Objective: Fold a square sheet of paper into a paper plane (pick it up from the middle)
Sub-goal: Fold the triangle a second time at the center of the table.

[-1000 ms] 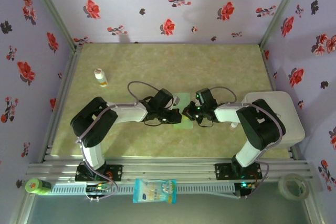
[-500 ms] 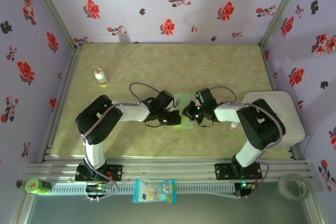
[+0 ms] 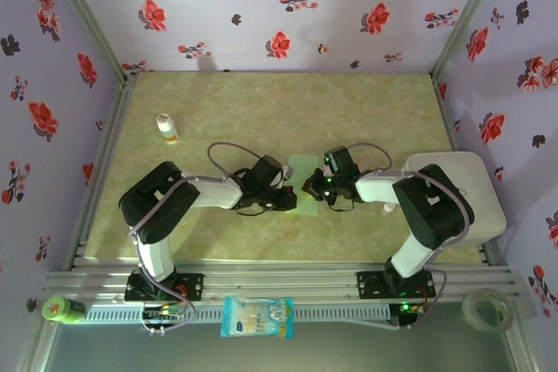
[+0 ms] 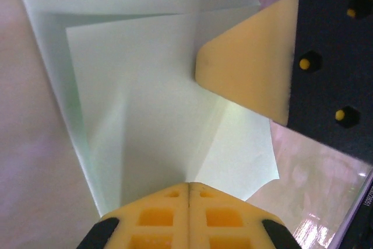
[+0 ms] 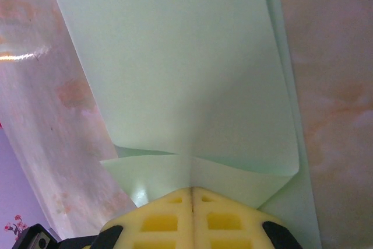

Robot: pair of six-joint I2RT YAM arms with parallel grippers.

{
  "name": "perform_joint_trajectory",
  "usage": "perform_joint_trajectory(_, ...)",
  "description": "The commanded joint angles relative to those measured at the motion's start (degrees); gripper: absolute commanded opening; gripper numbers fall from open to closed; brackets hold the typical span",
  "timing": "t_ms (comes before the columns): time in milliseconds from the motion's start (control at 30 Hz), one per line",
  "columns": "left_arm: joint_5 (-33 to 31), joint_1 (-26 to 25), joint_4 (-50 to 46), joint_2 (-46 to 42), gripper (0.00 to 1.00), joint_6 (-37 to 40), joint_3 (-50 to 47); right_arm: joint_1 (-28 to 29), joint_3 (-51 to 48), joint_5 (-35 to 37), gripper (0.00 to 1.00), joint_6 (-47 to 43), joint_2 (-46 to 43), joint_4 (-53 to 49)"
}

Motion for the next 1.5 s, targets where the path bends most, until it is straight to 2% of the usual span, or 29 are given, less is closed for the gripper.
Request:
perform_joint_trajectory(0,-0.6,0.3,-2.2,-1.0,0.00,-1.4,-3.8,0.0,-0.5,4.2,0.00,-1.6,2.2,-6.1)
perform_joint_trajectory(400,3.3,2.6,7.1,-2.5,0.04,-5.6,-11.5,-0.1,0.0,3.9,0.00,-2.2,3.6,-6.0)
perform_joint_trajectory(733,3.0,2.8,13.4,-4.4,0.04,-9.6,-18.6,-0.1,0.1,3.8,0.00,-2.3,3.9,-6.3)
perform_joint_trajectory(900,2.4,2.8,10.1,-7.1,0.03,-8.0,-17.7,-0.1,0.2,3.6,0.00,-2.3,3.8,-6.5)
perform_joint_trajectory(1100,0.5,2.9,0.9,-11.8,0.01,-5.0,-10.8,-0.1,0.6,3.6,0.00,-2.3,3.5,-7.2)
perform_joint_trajectory(1200,0.5,2.9,-2.8,-11.7,0.00,-4.4,-6.9,-0.1,0.8,3.8,0.00,-2.3,3.3,-7.5)
perform_joint_trajectory(1467,3.0,2.8,-3.5,-6.1,0.01,-4.7,-1.3,-0.1,0.9,3.9,0.00,-2.3,3.0,-7.9)
